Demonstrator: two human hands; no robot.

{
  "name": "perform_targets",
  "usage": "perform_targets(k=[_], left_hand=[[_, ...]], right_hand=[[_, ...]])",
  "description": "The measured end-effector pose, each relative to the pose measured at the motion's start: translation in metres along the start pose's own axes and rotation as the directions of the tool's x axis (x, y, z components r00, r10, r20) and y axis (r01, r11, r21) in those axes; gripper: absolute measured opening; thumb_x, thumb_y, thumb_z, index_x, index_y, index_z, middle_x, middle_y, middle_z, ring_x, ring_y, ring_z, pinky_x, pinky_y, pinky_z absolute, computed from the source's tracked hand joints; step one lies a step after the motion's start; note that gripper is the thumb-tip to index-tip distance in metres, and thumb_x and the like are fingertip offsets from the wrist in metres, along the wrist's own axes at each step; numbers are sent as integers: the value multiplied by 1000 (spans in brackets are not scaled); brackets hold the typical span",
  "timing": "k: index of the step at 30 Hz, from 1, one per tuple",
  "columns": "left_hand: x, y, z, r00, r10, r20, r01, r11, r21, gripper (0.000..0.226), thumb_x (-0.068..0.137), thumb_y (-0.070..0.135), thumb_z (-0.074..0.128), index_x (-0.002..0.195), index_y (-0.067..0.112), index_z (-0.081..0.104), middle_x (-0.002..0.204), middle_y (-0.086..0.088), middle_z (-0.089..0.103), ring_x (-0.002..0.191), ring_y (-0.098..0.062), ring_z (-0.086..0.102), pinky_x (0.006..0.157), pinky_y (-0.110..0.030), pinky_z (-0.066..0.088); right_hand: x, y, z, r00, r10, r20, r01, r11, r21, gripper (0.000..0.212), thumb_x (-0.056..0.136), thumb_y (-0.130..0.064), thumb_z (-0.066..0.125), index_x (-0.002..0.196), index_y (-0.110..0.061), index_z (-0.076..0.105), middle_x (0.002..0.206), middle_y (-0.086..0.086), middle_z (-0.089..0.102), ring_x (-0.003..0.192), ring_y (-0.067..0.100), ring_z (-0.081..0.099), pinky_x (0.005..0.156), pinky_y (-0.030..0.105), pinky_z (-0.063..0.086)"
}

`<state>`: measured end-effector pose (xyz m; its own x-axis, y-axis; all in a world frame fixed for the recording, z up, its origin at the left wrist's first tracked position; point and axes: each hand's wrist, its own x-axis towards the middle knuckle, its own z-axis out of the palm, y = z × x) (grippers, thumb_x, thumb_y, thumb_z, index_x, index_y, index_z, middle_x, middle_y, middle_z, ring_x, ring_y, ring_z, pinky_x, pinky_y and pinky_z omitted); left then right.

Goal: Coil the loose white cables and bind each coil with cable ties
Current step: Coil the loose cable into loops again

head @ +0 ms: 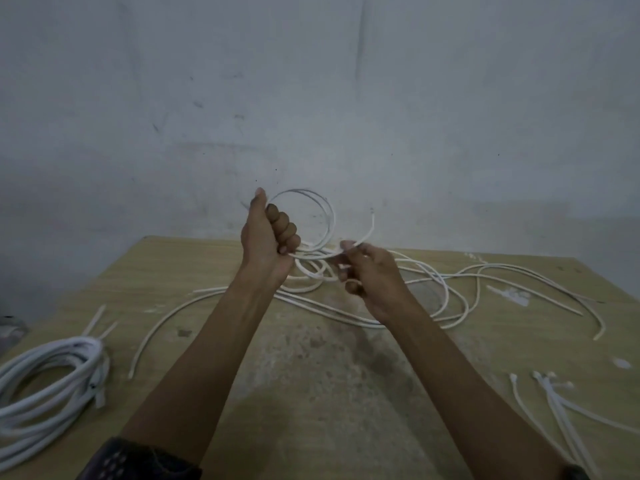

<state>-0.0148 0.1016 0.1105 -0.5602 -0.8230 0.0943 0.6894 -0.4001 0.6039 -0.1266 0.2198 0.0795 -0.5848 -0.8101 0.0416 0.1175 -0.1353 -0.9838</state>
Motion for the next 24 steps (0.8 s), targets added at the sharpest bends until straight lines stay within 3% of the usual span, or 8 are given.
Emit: perform_targets(k=[3,7,10,13,16,20,22,24], left_hand=[[-1,-12,3,995,-73,68,63,987,148,52,102,49,43,65,27,15,46,6,11,35,-9,11,32,-19,13],[-6,-15,9,979,-173,107,142,957,253,53,97,57,48,70,26,15,50,6,11,38,-9,12,37,-24,13],[-8,-12,10,976,-193,99,157,944,290,56,91,66,51,65,25,23,52,6,11,39,-9,12,40,-25,11],[-12,-10,11,970,-176,165,111,932,346,61,79,78,53,68,21,36,55,5,11,41,-9,11,38,-23,13],[-15,-13,13,973,-134,190,46,913,406,61,79,76,54,81,16,47,53,5,14,41,-9,11,37,-21,15],[-8,-18,7,982,-135,132,70,909,411,47,102,48,42,68,14,43,45,8,14,37,-8,9,36,-16,14],[-6,-19,4,977,-170,131,101,902,419,46,101,42,39,65,14,41,45,7,13,37,-9,7,36,-15,13],[-6,-20,4,967,-200,158,114,895,432,45,100,39,38,63,13,40,46,6,12,38,-9,7,36,-15,13]], right_hand=[[6,2,-5,921,-347,-179,318,932,-171,12,102,-18,55,108,-10,62,70,7,65,47,12,52,49,26,40],[1,7,-13,665,-746,-20,567,522,-637,32,106,-23,45,134,-16,58,86,6,68,71,18,59,61,28,40],[5,13,-13,541,-833,118,605,288,-742,41,103,-11,44,143,-11,51,95,9,64,83,22,52,70,29,36],[10,20,-12,566,-793,226,560,169,-811,50,102,-10,43,152,-15,41,84,8,50,78,23,43,64,35,35],[15,23,-17,617,-728,298,580,164,-798,53,99,-12,41,152,-17,41,82,7,44,76,23,42,61,35,35],[15,24,-21,596,-740,313,618,173,-767,53,101,-11,45,152,-23,40,89,2,44,81,18,42,67,30,34],[13,24,-18,596,-775,210,621,278,-733,61,103,-14,48,157,-25,23,113,5,47,100,21,50,78,32,45],[10,22,-14,694,-706,139,619,489,-614,67,104,-24,46,159,-25,8,143,8,41,126,22,50,96,41,49]])
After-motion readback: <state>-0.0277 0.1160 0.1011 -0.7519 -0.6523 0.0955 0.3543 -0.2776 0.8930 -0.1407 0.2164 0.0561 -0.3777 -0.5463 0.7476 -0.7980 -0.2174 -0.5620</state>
